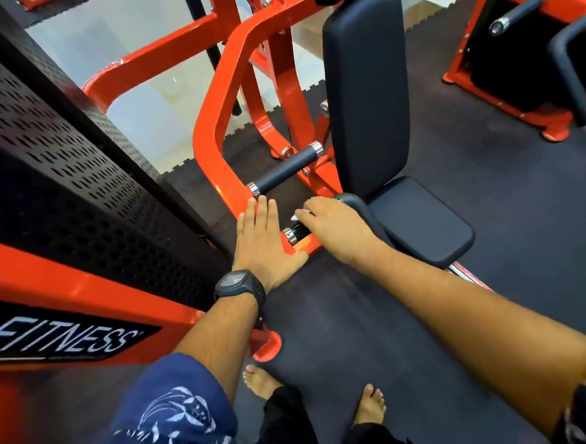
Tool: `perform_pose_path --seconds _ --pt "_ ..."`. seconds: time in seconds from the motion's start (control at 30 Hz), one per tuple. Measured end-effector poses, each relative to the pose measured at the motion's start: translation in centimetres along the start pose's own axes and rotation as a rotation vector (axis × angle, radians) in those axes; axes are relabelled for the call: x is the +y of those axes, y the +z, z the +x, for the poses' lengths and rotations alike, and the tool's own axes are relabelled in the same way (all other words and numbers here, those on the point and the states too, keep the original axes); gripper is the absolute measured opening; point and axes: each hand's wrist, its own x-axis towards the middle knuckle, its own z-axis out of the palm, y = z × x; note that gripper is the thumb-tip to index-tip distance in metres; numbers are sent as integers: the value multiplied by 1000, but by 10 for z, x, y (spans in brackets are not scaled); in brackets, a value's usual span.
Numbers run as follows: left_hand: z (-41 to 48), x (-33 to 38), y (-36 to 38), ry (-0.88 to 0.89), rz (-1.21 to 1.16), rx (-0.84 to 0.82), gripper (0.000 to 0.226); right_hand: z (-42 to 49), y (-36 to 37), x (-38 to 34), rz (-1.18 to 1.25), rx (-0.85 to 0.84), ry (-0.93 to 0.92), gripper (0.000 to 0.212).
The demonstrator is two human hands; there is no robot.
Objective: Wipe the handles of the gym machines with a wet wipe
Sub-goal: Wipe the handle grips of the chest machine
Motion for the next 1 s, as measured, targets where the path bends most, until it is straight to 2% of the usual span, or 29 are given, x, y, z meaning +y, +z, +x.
perform_pose_path --seconds 0.03,0.13,0.17,0.23,0.27,0.3,0.4,0.47,0.57,0.63,0.77,0.83,0.9,0.93,1.0 --pt "0 0 -1 -1 2 -3 110 3 -4 6 2 -51 22 21" --pt "0 0 -1 8 12 8 109 6 -14 19 -42 -54 330 20" --pt "0 0 -1 9 12 8 109 6 -14 14 -67 -28 348 19" --pt "-1 0 -3 18 9 -17 110 0 -9 -4 13 29 211 15" --pt "-1 -1 -3 22 8 -19 110 -4 -4 -5 40 63 149 20" --pt "-1 0 -4 25 10 -20 110 -8 -1 -2 81 91 183 26" --pt "-1 -1 -4 25 5 -19 111 -16 2 -10 266 268 579 33" --pt "-2 0 -5 22 -6 -16 115 -17 11 -40 338 328 717 36" --pt "-2 -1 -5 23 -13 -26 118 -11 11 -67 769 474 976 30" --pt "-2 -1 -5 29 -11 -25 119 -6 11 -70 881 614 1142 28" --pt "-1 -3 -2 32 1 15 110 4 18 -91 967 631 1316 11" --pt "-1 -2 -4 28 -3 -7 113 6 19 -86 1077 696 1422 4" --pt "-2 -2 -4 32 -2 -17 116 5 21 -80 1068 724 1448 5" --pt "-2 -2 -3 36 -1 -5 113 3 22 -82 1009 693 1396 5" --pt "-2 -4 -2 39 2 7 104 -5 18 -91 882 607 1133 7"
